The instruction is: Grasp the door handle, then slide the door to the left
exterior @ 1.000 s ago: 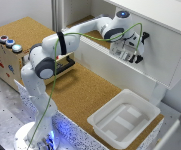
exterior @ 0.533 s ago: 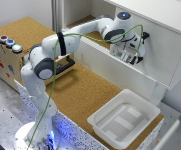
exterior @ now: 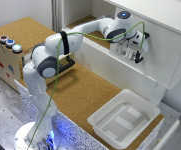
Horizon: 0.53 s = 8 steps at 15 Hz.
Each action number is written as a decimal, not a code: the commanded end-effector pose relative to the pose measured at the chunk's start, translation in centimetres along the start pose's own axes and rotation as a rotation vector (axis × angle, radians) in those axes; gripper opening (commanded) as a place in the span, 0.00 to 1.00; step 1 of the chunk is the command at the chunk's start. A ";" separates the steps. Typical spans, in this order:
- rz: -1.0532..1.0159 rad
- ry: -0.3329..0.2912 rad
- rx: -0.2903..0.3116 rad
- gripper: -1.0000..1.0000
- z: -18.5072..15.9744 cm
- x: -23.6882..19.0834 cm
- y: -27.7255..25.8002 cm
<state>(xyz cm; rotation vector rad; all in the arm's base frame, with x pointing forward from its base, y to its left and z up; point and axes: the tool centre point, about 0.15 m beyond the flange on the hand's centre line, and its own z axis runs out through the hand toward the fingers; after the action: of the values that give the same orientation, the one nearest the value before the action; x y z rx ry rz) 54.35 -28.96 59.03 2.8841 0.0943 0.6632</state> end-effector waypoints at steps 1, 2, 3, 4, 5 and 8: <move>-0.031 -0.011 0.057 1.00 0.6 2.5 2.1; -0.022 -0.001 0.052 1.00 0.7 2.6 2.3; -0.020 0.002 0.047 1.00 0.8 2.8 2.5; -0.007 0.020 0.044 0.00 1.0 3.0 2.8; -0.004 0.031 0.042 0.00 1.0 3.2 2.9; 0.016 0.053 0.040 0.00 1.5 3.8 3.4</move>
<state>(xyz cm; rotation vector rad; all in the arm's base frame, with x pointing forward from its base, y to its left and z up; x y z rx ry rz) 55.54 -30.05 59.62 2.8498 0.0855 0.6968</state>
